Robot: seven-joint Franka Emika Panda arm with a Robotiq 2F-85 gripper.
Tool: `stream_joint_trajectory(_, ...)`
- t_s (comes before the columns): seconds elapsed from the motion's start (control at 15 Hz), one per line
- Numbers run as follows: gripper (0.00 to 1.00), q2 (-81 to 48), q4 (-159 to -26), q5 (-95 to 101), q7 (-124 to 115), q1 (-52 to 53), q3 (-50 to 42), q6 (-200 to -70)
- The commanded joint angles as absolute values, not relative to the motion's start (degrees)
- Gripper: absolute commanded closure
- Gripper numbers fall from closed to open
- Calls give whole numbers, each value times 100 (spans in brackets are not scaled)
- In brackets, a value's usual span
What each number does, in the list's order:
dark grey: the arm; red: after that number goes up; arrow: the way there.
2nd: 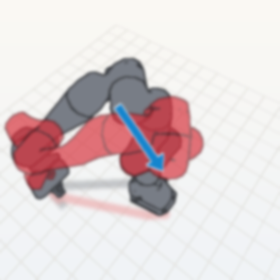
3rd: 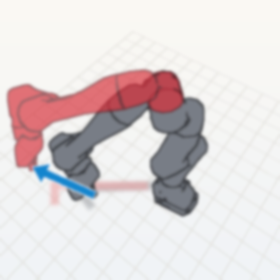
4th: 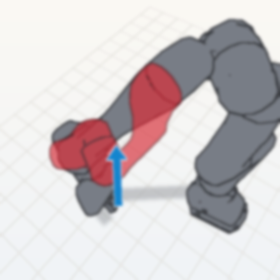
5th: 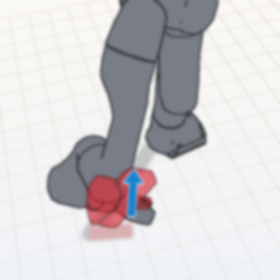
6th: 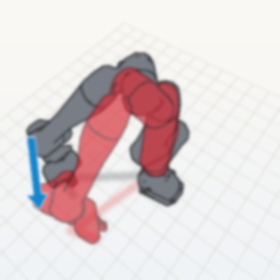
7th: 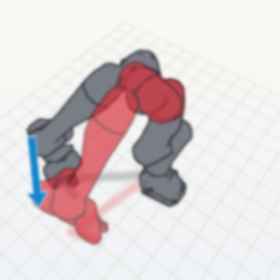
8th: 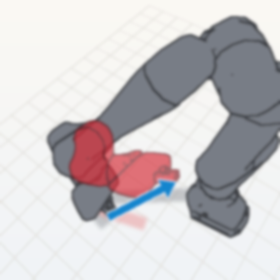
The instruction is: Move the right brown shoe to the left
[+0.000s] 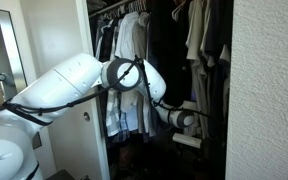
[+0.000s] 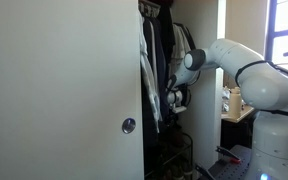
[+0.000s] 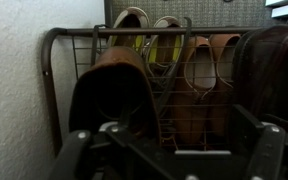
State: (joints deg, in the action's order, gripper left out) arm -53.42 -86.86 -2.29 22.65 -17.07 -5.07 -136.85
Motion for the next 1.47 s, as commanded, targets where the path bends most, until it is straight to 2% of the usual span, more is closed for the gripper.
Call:
stream_joint_trajectory(0.0, 0, -5896, -8073, -37, 2215, -1805, -437, -13533)
stream_joint_trajectory(0.13, 0, -6149, -7872, 18, 2218, -1833, -432, -13500)
stream_joint_trajectory(0.27, 26, -6347, -7699, 40, 2215, -1857, -424, -13471)
stream_joint_trajectory(0.8, 88, -6593, -7306, 59, 2176, -1874, -444, -13477)
stream_joint_trajectory(0.87, 93, -6613, -7275, 60, 2173, -1877, -446, -13471)
stream_joint_trajectory(1.07, 98, -6662, -7228, 78, 2153, -1893, -460, -13494)
stream_joint_trajectory(1.27, 93, -6638, -7265, 69, 2154, -1908, -451, -13504)
stream_joint_trajectory(1.4, 93, -6482, -7459, 68, 2165, -1883, -431, -13570)
